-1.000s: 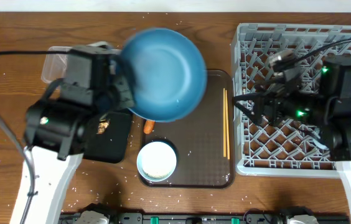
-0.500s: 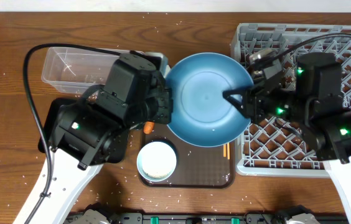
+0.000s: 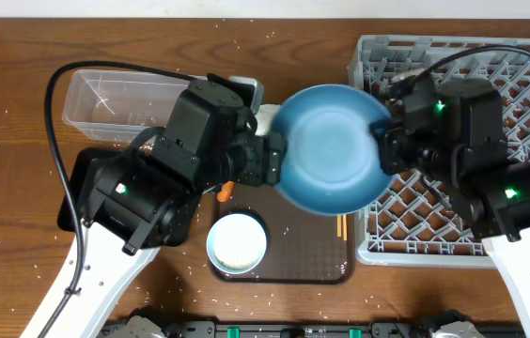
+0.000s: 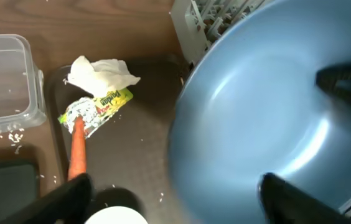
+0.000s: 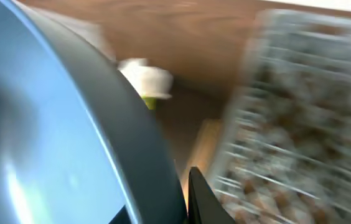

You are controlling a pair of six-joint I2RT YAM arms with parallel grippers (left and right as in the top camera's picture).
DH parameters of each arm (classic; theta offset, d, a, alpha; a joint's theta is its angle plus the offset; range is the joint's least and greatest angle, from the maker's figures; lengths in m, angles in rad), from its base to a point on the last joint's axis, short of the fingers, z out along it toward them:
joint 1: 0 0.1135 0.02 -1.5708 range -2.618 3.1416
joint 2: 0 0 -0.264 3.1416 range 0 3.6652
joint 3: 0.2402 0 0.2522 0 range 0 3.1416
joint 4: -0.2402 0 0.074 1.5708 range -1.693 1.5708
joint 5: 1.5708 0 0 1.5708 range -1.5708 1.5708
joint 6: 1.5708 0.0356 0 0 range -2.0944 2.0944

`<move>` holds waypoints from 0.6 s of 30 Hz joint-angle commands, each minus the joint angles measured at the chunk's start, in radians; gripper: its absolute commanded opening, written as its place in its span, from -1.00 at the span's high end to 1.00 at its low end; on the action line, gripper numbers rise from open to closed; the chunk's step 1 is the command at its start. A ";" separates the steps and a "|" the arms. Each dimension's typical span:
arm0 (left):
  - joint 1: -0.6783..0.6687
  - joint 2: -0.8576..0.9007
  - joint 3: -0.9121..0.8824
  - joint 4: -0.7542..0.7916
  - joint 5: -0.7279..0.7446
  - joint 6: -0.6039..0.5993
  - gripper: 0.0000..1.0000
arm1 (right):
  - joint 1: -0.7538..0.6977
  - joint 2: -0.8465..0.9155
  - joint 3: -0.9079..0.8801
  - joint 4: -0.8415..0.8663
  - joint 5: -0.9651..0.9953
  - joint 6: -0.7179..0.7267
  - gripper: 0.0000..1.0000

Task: Sort waste into correct bins and load items into the dishwasher rack
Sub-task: 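Pass the blue plate from the left gripper toward the right gripper, then carry the blue plate with the right gripper to the rack's back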

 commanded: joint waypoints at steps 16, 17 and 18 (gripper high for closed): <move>-0.002 -0.013 0.007 -0.002 0.006 0.010 -0.93 | -0.290 0.034 0.000 0.188 1.251 -0.045 0.97; -0.002 -0.013 0.007 -0.005 0.006 0.011 -0.93 | -0.323 0.051 0.000 0.237 1.250 -0.090 0.97; -0.002 -0.013 0.007 -0.009 0.006 0.011 -0.93 | -0.348 0.066 0.000 0.282 1.244 -0.140 0.98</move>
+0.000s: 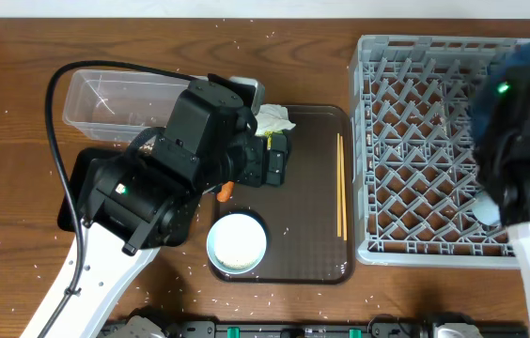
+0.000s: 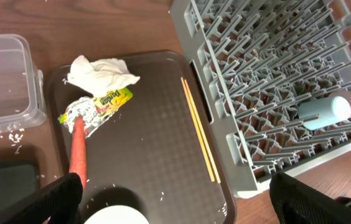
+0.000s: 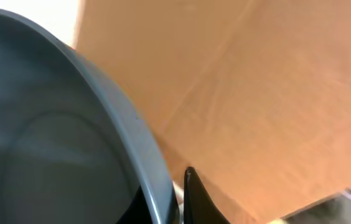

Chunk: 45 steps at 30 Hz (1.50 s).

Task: Sort waste into correct bins and load items into the dishwasher rack
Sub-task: 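Carry the blue plate with the right gripper to the rack's back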

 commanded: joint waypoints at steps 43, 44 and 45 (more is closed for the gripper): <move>-0.002 -0.012 0.007 -0.100 0.006 0.007 -0.94 | -0.127 0.460 0.002 0.661 -0.287 -1.247 0.97; -0.002 -0.012 0.007 -0.100 0.006 0.007 -0.95 | -0.127 0.463 0.002 0.659 -0.286 -1.244 0.97; -0.002 -0.012 0.007 -0.100 0.006 0.007 -0.94 | -0.128 0.468 0.002 0.658 -0.285 -1.244 0.98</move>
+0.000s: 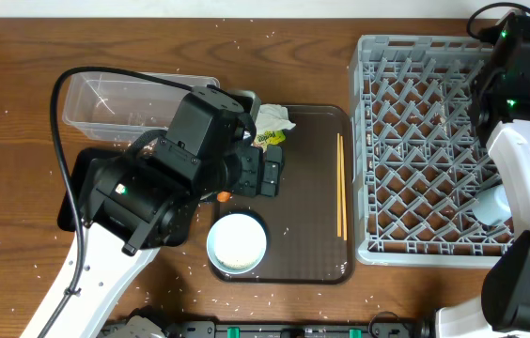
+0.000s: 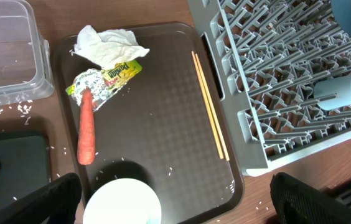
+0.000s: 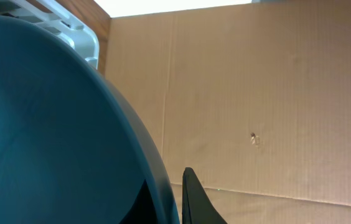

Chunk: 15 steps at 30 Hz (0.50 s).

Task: Sort waste into correct bins and load items into the dishwasher rack
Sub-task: 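Carry the blue plate with the right gripper to the rack's back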

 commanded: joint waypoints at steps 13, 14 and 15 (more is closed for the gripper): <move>-0.002 -0.011 0.007 -0.021 0.006 0.006 -0.94 | 0.021 0.098 0.008 0.010 0.047 -0.008 -0.41; -0.002 -0.011 0.007 -0.021 0.006 0.006 -0.94 | 0.028 0.093 0.008 0.032 0.053 0.020 -0.99; -0.002 -0.011 0.007 -0.021 0.006 0.006 -0.94 | 0.034 0.089 0.008 0.056 0.061 0.053 -0.99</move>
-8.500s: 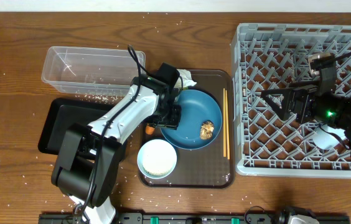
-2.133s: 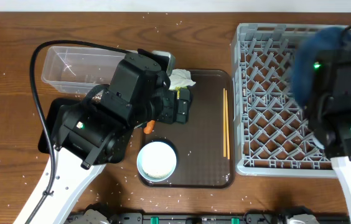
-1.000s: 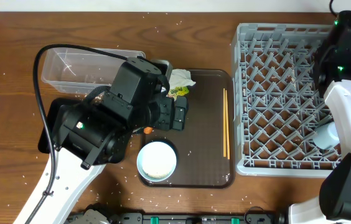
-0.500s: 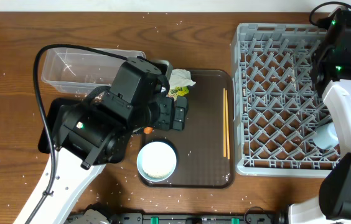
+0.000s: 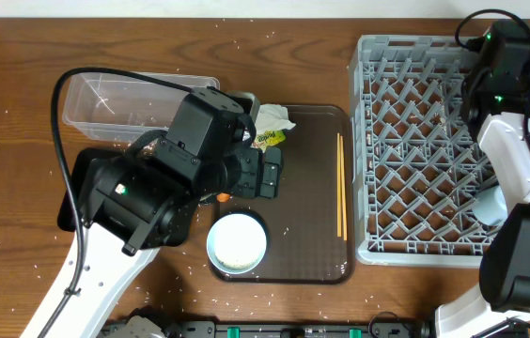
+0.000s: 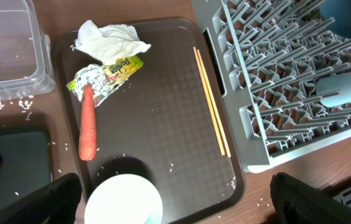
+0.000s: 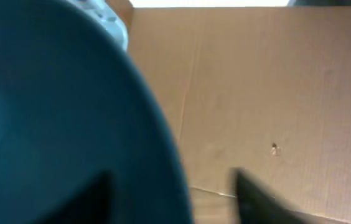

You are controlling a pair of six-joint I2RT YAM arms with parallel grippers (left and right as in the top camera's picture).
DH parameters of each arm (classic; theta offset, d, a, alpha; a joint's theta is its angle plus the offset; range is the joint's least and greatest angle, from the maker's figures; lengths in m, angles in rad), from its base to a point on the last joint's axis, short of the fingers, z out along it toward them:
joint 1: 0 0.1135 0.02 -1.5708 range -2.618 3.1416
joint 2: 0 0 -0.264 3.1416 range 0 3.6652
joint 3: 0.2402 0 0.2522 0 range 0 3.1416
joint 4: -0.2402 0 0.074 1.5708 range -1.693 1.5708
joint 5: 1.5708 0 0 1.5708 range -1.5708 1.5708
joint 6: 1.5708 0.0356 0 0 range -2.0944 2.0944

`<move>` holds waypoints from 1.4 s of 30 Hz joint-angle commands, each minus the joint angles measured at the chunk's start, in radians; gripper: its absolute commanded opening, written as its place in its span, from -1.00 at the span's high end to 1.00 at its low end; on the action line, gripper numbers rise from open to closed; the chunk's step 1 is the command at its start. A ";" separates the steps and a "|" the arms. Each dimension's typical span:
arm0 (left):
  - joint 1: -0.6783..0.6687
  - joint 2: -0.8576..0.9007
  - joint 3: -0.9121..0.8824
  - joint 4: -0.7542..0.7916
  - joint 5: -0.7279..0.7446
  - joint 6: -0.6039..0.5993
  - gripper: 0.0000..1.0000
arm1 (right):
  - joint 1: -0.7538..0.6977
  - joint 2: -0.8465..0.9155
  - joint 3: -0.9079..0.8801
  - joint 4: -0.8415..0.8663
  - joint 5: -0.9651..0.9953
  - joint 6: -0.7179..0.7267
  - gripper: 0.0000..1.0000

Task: Sort waste into correct bins and load items into the dishwasher rack
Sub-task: 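Carry the blue plate with the right gripper to the rack's back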

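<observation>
The blue plate (image 7: 51, 112) fills the left of the right wrist view and shows as a blue sliver at the far right edge of the grey dishwasher rack (image 5: 415, 141). My right gripper (image 7: 169, 177) is open, with the plate's rim between its spread fingers. My left gripper (image 6: 175, 211) is open above the brown tray (image 6: 157, 130). On the tray lie a carrot (image 6: 86, 121), a yellow-green wrapper (image 6: 106, 73), a white napkin (image 6: 110, 38), chopsticks (image 6: 211, 109) and a white bowl (image 6: 124, 200).
A pale blue cup (image 6: 346, 90) lies in the rack's near right part. A clear plastic container (image 5: 119, 99) stands left of the tray. Below it, a black bin (image 6: 1, 168) holds a food scrap. Rice grains are scattered over the wooden table (image 5: 21, 188).
My right gripper's jaws have opened: the finger that pressed against the plate's rim now stands apart from it. The left arm has hardly moved.
The blue plate was over the tray's right side between both arms, my right gripper shut on its rim. Then the right arm had it over the rack's right side, the left gripper open above the tray. Later it was at the rack's far right edge, where it is now let go.
</observation>
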 commanded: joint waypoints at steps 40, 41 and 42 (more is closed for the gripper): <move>-0.002 -0.011 0.007 -0.012 0.006 0.007 -0.95 | 0.273 -0.276 0.008 -0.544 -0.238 0.940 -0.98; -0.002 -0.011 0.007 -0.012 0.006 0.007 -0.95 | 0.279 -0.282 0.008 -0.600 -0.322 0.969 -0.99; -0.002 -0.011 0.007 -0.011 0.006 0.007 -0.96 | 0.283 -0.287 0.008 -0.634 -0.377 0.986 -0.99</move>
